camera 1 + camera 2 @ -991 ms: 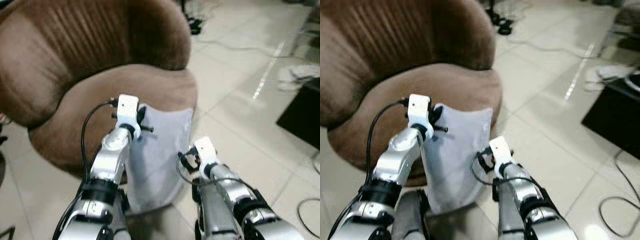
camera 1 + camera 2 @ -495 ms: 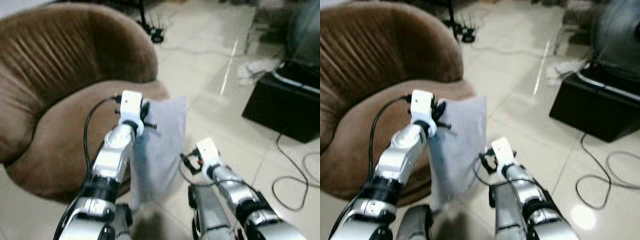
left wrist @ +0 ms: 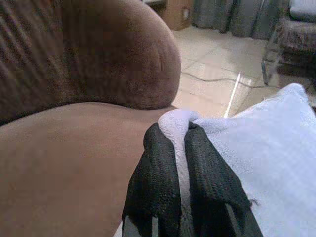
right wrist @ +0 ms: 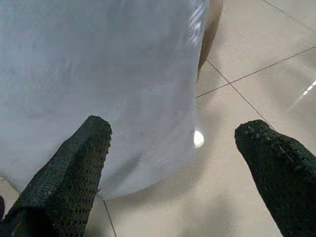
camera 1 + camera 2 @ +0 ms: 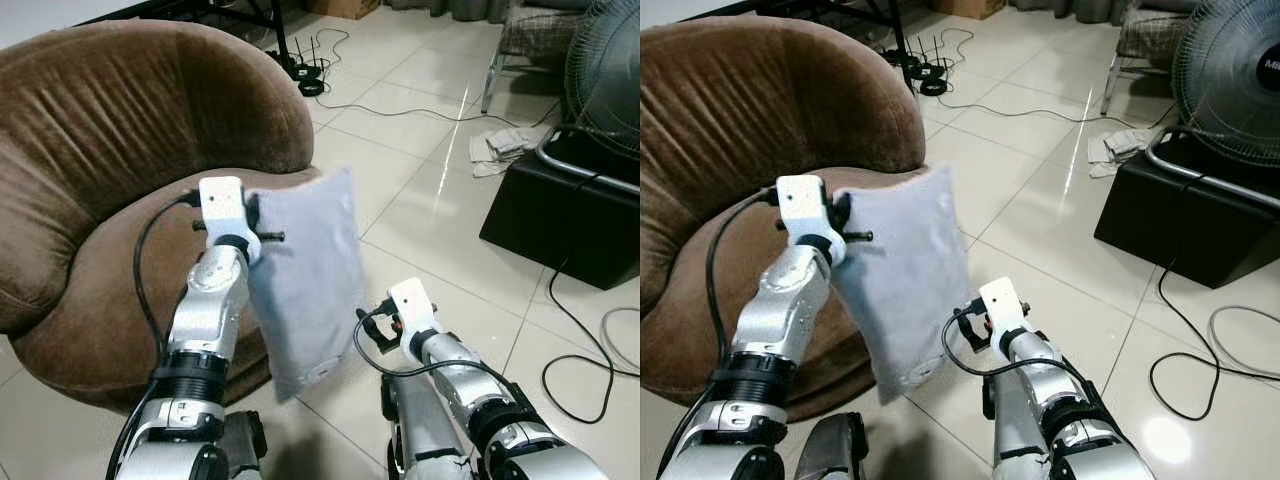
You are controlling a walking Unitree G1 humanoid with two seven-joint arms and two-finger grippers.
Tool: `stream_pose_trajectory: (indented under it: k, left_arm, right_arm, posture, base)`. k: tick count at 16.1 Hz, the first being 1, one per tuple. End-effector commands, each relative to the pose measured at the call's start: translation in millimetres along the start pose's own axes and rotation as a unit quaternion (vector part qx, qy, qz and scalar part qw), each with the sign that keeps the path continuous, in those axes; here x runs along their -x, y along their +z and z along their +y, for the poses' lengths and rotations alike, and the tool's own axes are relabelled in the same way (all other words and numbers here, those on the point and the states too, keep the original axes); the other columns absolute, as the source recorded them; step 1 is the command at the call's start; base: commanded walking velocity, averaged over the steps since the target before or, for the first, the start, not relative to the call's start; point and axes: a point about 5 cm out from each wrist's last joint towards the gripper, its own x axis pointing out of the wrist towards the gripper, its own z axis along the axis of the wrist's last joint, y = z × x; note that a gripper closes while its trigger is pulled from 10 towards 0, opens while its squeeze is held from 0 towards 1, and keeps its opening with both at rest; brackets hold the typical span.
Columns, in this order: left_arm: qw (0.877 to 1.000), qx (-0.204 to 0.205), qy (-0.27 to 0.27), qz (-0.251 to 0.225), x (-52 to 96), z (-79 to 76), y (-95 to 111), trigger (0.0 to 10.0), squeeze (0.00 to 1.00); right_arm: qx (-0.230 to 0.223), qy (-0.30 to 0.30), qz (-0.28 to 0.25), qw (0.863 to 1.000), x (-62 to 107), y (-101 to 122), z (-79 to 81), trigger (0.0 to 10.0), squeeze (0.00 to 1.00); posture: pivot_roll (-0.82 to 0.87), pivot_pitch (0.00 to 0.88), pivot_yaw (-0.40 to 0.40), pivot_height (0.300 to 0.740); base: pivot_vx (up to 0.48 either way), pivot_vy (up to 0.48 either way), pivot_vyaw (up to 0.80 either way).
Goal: Move the pillow to the sofa from floor
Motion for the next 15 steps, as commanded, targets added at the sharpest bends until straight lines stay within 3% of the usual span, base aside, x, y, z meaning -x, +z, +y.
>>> stream_pose_trajectory:
  k: [1,5,6,11,15]
  left_arm:
    - [0.999,0.004,0.014,-0.043,0.7,5.0,20.4,10.0,0.0]
    - [0.998,-0.002,0.039,-0.048,14.6,21.0,15.2,10.0,0.0]
    - [0.998,-0.001,0.062,-0.031,18.0,29.6,5.2,10.0,0.0]
    - [0.998,0.015,0.059,-0.006,16.0,25.1,-1.9,10.0,0.0]
    - [0.999,-0.015,0.034,0.004,14.3,15.6,-4.7,10.0,0.0]
  right_arm:
    - [-0.001,0.002,0.002,1.0,0.3,-0.7,-0.3,10.0,0.0]
    - [0.0,-0.003,0.004,1.0,0.5,1.0,-5.8,10.0,0.0]
    - [0.001,-0.002,0.005,1.0,0.4,1.0,-5.6,10.0,0.0]
    - [0.002,0.003,0.006,1.0,-0.2,0.3,-2.4,10.0,0.0]
    - [-0.001,0.01,0.001,1.0,1.5,-2.7,0.4,10.0,0.0]
  posture:
    - [-0.1,0.0,0.078,0.574]
    - [-0.08,0.0,0.065,0.574]
    - [-0.08,0.0,0.061,0.574]
    - [-0.08,0.0,0.062,0.574]
    - [-0.09,0.0,0.074,0.574]
  base:
    - [0.0,0.0,0.0]
    - [0.0,0.0,0.0]
    - [0.0,0.0,0.0]
    - [0.0,0.343,0.0]
    - [0.0,0.48,0.0]
